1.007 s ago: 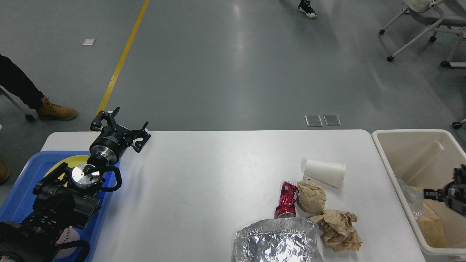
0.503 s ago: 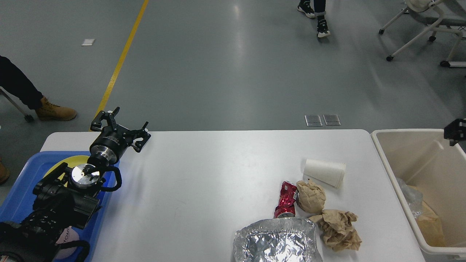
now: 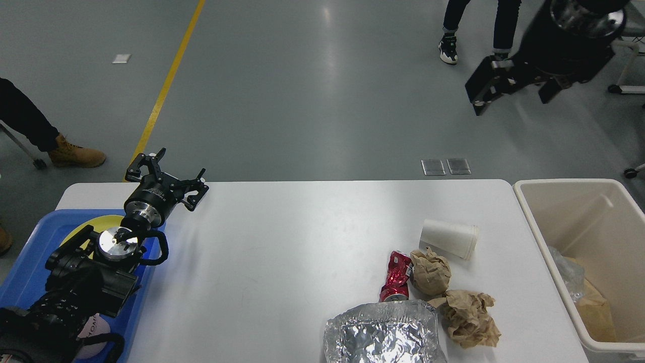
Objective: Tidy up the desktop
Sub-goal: 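Raise the right gripper up out of the white bin, then lower the right gripper onto the crumpled brown paper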
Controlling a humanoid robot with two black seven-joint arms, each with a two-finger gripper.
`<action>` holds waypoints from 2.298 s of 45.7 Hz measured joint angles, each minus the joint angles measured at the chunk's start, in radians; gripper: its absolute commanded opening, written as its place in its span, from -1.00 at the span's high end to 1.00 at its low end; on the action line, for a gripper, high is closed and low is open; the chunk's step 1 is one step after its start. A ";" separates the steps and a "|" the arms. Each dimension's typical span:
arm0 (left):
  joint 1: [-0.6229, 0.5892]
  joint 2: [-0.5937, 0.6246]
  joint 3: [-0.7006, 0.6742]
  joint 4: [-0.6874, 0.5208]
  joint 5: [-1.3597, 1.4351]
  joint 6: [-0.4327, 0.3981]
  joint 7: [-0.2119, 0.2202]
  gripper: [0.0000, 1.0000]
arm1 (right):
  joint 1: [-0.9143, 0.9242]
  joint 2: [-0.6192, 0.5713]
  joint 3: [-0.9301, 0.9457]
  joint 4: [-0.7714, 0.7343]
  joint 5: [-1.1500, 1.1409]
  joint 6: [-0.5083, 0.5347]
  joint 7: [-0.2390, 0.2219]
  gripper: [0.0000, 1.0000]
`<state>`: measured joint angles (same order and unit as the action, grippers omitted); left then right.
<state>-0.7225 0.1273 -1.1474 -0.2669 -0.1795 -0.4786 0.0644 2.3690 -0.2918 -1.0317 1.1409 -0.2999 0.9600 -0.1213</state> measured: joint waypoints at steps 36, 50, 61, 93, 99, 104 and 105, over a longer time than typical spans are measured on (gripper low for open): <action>0.000 0.000 0.000 0.000 0.000 0.000 0.000 -0.92 | -0.241 0.059 0.010 0.458 0.016 -0.473 -0.005 -1.00; 0.000 0.000 0.000 0.000 0.000 0.000 0.000 -0.92 | -0.609 0.070 0.011 0.176 -0.003 -0.502 -0.006 -1.00; 0.000 0.000 0.000 0.000 0.000 0.000 0.000 -0.92 | -0.811 0.110 0.016 0.002 -0.013 -0.504 -0.006 -1.00; 0.000 0.000 0.000 0.000 0.000 0.000 0.000 -0.92 | -1.077 0.110 0.171 -0.269 0.004 -0.565 -0.006 -0.84; 0.000 0.000 0.000 0.000 0.000 0.000 0.000 -0.92 | -1.112 0.112 0.191 -0.277 0.006 -0.585 -0.006 1.00; 0.000 0.000 0.000 0.000 0.000 0.000 0.000 -0.92 | -1.118 0.112 0.199 -0.273 0.011 -0.551 -0.012 1.00; 0.000 0.000 0.000 0.000 0.000 0.000 0.000 -0.92 | -1.118 0.112 0.200 -0.272 0.012 -0.537 -0.014 1.00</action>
<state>-0.7225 0.1273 -1.1474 -0.2669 -0.1795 -0.4786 0.0644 1.2507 -0.1796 -0.8319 0.8685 -0.2875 0.4227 -0.1357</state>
